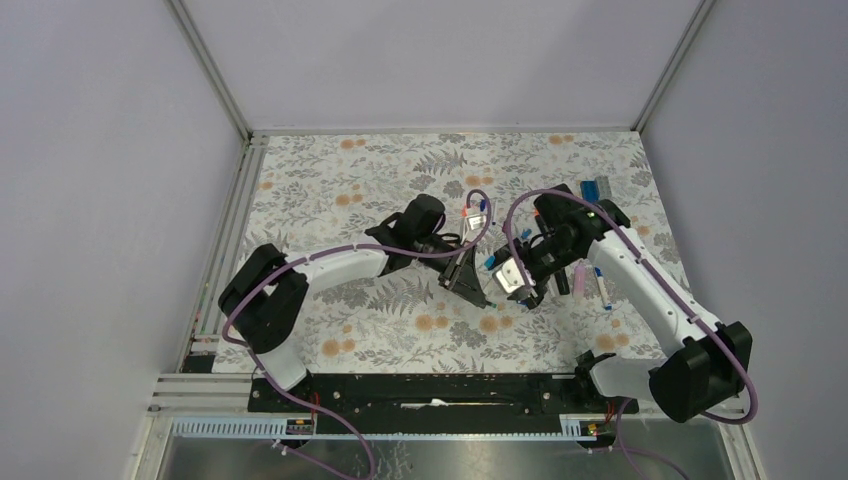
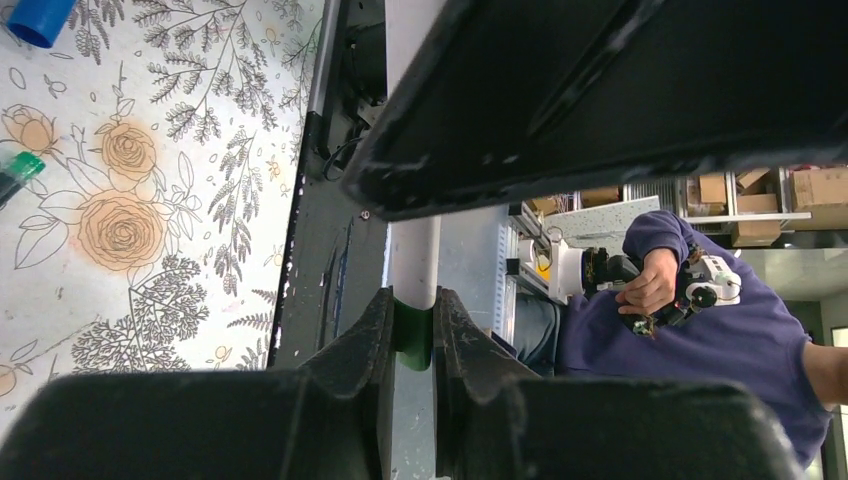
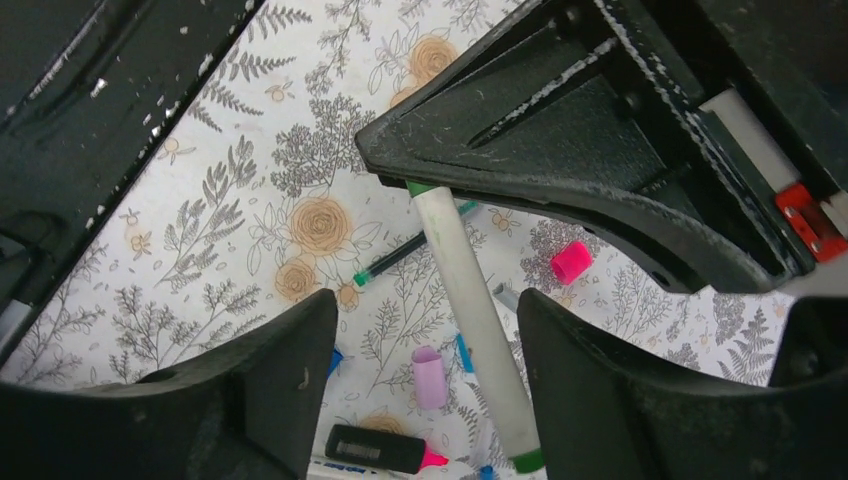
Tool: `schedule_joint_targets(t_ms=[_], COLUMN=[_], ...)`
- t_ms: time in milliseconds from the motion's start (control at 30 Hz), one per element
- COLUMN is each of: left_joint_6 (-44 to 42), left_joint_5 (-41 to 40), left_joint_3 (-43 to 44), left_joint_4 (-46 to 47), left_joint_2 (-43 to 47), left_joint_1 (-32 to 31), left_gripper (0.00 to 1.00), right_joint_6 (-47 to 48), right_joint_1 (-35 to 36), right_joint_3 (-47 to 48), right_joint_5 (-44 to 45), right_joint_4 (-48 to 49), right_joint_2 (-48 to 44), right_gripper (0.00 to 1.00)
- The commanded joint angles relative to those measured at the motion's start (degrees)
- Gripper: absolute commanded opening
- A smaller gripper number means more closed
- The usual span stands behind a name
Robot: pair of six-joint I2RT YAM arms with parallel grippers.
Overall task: Open the pen caps
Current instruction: Open the pen cap from the pen.
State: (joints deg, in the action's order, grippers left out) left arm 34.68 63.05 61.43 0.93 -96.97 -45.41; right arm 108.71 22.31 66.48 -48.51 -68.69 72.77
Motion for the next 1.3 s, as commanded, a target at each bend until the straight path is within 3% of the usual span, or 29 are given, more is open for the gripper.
schedule_joint_targets(t_ms=[0, 200, 433, 567, 700, 933, 1267], left_joint_6=[0.33, 0.22, -1.26, -4.7, -5.44, -10.49, -10.8], left_joint_5=[3.18, 3.96, 5.34, 5.36, 5.42, 4.02, 3.31], left_joint_3=[2.59, 3.12, 3.96, 3.7, 0.44, -2.92, -9.67], left_joint_4=[1.27, 0.61, -3.13, -10.45, -13.32, -20.83, -22.13], left_joint_2=[-0.78, -1.48, -3.08, -2.99, -1.99, 1.46, 7.43], left_joint_1=[-0.38, -0.38, -0.38, -0.3, -0.34, -0.17, 0.88], left_gripper=[0.0, 0.0, 0.0, 0.0, 0.0, 0.0, 0.0], right_joint_6=[-1.32, -2.28, -2.09, 1.0, -0.26, -2.29, -5.56], right_joint_1=[4.01, 5.54, 6.6, 6.61, 6.61, 6.51, 2.91], right_joint_3=[0.19, -0.4, -1.01, -0.18, 4.51, 4.17, 1.13], right_joint_5=[8.57, 11.24, 11.72, 17.08, 21.58, 23.77, 21.82], right_joint_4=[4.2, 5.25, 5.51, 3.5, 1.66, 2.5, 4.67], right_joint_2=[0.53, 0.23, -0.51, -1.19, -1.41, -2.49, -5.03], right_gripper=[0.69, 0.52, 0.19, 0.16, 0.0, 0.0, 0.0])
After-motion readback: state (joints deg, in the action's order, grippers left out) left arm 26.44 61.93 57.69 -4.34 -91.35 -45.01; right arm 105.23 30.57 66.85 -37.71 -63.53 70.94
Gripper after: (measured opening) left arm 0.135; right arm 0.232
